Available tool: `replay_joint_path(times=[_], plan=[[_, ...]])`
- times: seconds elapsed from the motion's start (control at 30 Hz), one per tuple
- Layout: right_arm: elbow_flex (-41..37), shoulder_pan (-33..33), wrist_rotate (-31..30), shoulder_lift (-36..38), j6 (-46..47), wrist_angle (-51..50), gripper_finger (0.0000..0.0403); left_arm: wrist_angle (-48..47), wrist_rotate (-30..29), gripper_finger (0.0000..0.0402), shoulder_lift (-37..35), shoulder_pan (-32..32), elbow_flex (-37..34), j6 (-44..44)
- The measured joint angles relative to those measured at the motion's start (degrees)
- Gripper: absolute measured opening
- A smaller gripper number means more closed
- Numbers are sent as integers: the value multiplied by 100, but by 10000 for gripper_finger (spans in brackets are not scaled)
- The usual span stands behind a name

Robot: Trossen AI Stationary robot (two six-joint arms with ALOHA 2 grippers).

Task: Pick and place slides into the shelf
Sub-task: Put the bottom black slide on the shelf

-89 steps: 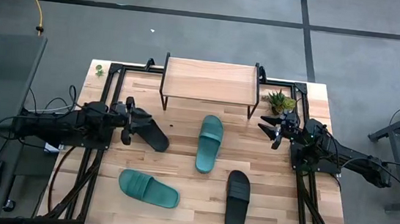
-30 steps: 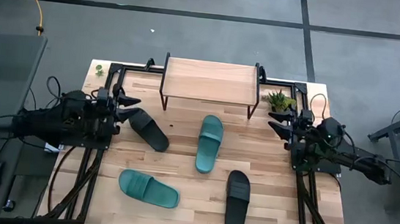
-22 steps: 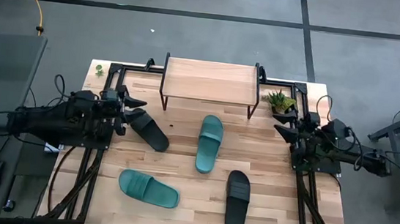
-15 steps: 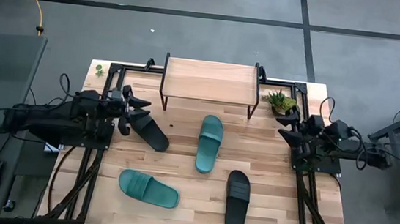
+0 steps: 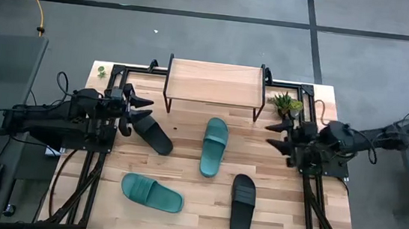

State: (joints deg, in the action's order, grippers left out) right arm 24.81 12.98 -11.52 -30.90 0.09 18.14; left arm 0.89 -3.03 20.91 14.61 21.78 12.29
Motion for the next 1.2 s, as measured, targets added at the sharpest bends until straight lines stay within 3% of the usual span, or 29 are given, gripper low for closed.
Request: replay_joint_path(times=[0.17, 0.33, 0.63, 0.77, 1.03, 1.2], plan=[[994, 548, -1135, -1205, -307, -799, 188, -275, -50, 163, 0, 0, 0, -162], [1993, 1089, -1904, -2223, -314, -1738, 188, -278, -200, 163, -2, 0, 0, -216], [3628, 1987, -3814, -3799, 296, -3815, 188, -132, -371, 163, -2, 0, 0, -449], [4233, 2233, -4111, -4364, 699, -4508, 188, -126, -407, 163, -2, 0, 50, -593], [5186, 2600, -4158, -5366, 1294, -5517, 188, -587, -436, 163, -2, 0, 425, -608], [5862, 2796, -4146, -5943, 2339, -6604, 188, -799, -587, 163, -3, 0, 578, -804]])
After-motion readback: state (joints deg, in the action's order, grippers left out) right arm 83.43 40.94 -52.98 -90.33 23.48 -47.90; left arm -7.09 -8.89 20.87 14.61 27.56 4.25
